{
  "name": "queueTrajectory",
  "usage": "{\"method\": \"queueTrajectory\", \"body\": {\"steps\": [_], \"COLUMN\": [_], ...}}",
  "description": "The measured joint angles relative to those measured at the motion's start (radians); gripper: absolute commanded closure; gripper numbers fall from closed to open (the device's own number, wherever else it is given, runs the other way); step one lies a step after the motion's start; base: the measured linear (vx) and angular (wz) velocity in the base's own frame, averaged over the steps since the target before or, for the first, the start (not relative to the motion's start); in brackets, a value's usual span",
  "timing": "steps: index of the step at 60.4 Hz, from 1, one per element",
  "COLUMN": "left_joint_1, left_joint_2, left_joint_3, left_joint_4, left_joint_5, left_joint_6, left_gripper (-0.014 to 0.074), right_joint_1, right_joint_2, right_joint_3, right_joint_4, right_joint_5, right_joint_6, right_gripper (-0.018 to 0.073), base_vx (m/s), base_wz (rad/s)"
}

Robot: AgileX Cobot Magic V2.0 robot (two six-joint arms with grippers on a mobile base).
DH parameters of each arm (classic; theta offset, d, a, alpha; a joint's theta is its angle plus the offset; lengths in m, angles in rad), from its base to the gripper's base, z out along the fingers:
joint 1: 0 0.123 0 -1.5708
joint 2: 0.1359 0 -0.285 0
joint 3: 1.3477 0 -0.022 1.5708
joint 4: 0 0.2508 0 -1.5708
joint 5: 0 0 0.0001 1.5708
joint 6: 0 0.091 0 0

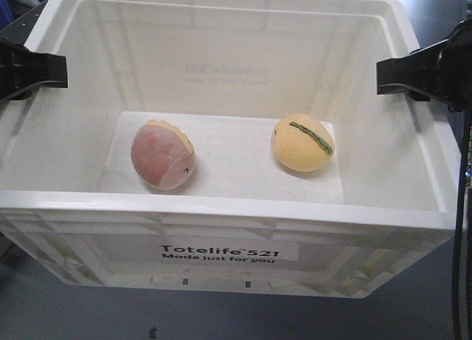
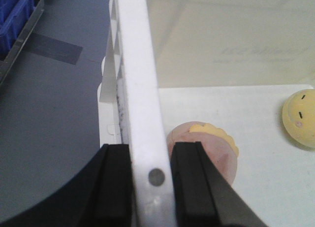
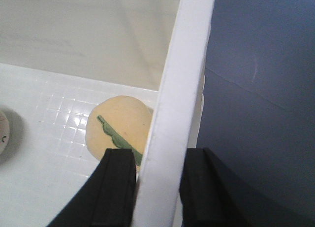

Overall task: Place moving items into box and shelve
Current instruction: 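Hold the crate by both rims as the base approaches the shelving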

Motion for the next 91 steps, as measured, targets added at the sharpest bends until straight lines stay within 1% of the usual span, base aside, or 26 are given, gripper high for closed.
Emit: {"method": "queueTrajectory", "body": {"steps": [91], "left_joint_1": [0.000], "left_joint_2": [0.000], "left_joint_3": [0.000], "left_joint_4": [0.000], "left_joint_5": [0.000], "left_joint_6": [0.000], "left_gripper": [0.0603], "right_joint_1": [0.000], "right_joint_2": [0.000], "right_joint_3": [0.000], "right_joint_4": [0.001], "right_joint_5": [0.000], "right_joint_6": [0.000], "right_gripper": [0.0564], "base_vx": [0.17], "base_wz": [0.51]}}
